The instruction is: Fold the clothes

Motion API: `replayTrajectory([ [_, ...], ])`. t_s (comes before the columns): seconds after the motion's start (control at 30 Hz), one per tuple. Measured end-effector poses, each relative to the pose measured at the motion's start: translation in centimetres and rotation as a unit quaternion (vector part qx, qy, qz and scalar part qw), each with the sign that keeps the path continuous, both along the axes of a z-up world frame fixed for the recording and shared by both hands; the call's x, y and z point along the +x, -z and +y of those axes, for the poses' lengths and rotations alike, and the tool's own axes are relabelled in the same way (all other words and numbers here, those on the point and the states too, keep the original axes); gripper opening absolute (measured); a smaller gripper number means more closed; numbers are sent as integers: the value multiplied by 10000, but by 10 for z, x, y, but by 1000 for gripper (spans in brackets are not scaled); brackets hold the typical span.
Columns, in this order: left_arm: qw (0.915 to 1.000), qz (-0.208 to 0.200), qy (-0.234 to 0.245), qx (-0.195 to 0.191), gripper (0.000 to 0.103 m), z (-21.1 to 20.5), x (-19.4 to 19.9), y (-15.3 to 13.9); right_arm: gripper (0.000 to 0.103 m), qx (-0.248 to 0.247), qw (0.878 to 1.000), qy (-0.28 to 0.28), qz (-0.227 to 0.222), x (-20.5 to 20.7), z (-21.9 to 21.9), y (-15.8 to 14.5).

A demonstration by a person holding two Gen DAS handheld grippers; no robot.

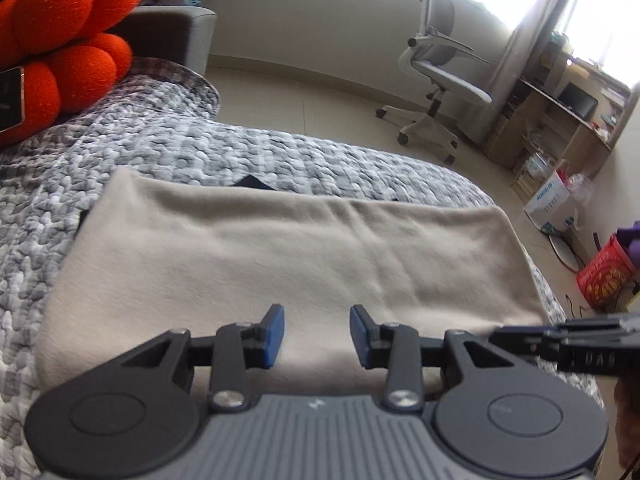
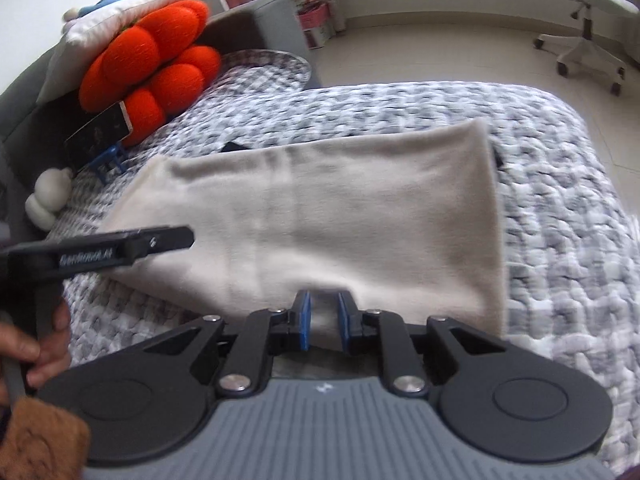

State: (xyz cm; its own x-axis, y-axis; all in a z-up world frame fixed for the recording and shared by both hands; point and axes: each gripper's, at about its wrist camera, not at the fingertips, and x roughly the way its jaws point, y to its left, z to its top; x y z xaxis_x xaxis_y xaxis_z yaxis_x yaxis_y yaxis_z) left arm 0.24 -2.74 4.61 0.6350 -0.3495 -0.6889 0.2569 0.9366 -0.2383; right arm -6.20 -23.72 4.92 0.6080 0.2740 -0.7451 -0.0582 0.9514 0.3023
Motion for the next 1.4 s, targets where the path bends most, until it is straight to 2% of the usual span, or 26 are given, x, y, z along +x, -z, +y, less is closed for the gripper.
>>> replayTrajectory([
  [0.03,9999,-11,77,80,37,-7,-3,2,19,0,9999,114,40,-2,-8,1],
  [0.1,9996,-64,120,248,39,-17,-6,5,8,-19,9995,246,178,-6,-21,6],
  [0.2,9994,-81,164,295,41,-25,-6,5,7,58,9990,256,363,-12,-32,12],
  [0.3,9995,-47,173,273,41,-29,-8,4,5,41,9995,266,148,-17,-35,5],
  [0.4,9993,-87,182,330,41,-34,-11,4,10,25,9996,281,-93,-22,-38,-1],
  [0.43,9993,-93,169,322,41,-34,-12,4,22,102,9988,403,-246,-24,-43,-6],
  [0.47,9994,-91,152,291,41,-34,-13,4,22,172,9979,527,-334,-24,-46,-9],
  [0.6,9994,-133,183,270,41,-39,-16,4,22,-115,9980,579,-209,-14,-41,-1],
  [0.7,9982,-248,232,491,41,-48,-21,7,21,-410,9979,496,9,-8,-34,7],
  [1.17,9946,-443,165,925,42,-60,-41,8,21,-410,9974,583,69,-15,-32,0],
  [1.27,9965,-381,151,723,42,-49,-41,2,21,-423,9973,593,47,-16,-31,-1],
  [1.4,9986,-361,-193,321,42,-17,-32,-8,21,-457,9969,628,-91,-18,-31,-6],
])
